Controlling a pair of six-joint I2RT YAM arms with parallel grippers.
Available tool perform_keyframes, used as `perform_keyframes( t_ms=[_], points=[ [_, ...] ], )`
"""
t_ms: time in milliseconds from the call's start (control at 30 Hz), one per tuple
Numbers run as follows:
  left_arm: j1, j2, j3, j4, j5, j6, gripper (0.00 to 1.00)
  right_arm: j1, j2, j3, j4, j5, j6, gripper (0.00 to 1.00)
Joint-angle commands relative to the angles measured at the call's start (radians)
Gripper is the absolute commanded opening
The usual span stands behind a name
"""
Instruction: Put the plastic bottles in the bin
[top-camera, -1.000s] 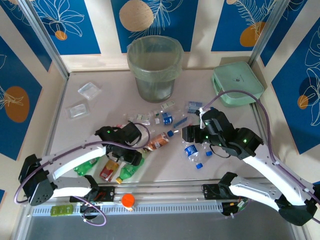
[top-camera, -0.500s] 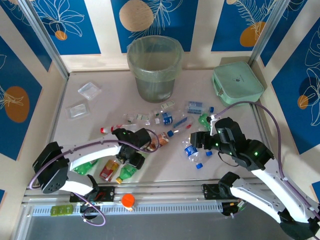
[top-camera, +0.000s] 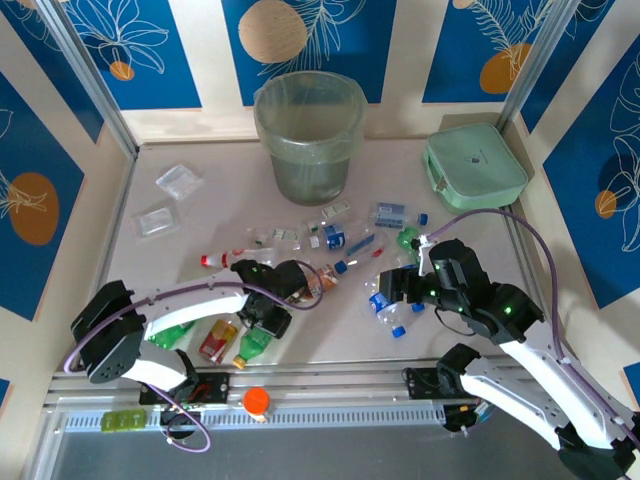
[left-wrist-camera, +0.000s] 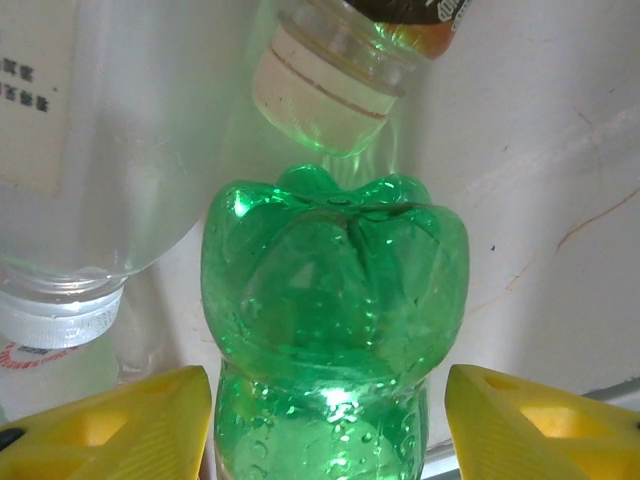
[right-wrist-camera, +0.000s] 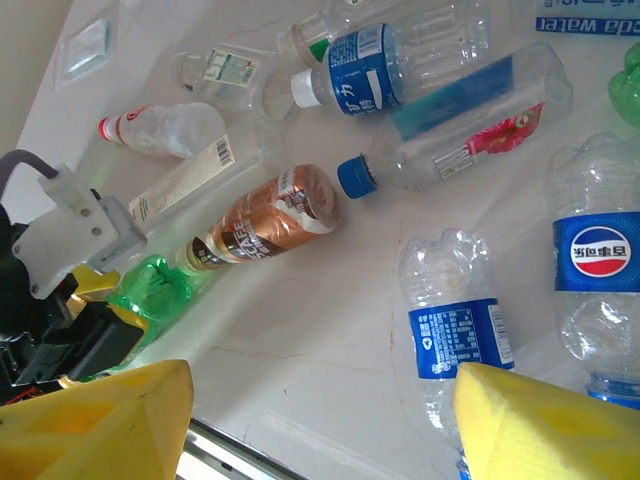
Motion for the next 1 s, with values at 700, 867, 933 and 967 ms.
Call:
perform_keyframes(
  t_ms=[700,867,933,967],
  points=[
    [-0.015,0.08,-0.039,0.069,-0.091,-0.039,0.5,-0.009,-0.026,-0.004,0.014,-0.016,-0.008,0.7],
    [-0.018,0.034,0.0,0.017,-0.079,-0.04,0.44,-0.009,-0.03,0.021,0.006,-0.016,-0.01,0.69],
    [-0.021,0.003,0.027,-0.021,-0.082,-0.04,0.44,-0.009,-0.041,0.028,0.006,-0.019,-0.011,0.69],
    [-0.022,-0.015,0.044,-0.045,-0.084,-0.041,0.44,-0.008,-0.046,0.031,0.005,-0.023,-0.013,0.69]
  ],
)
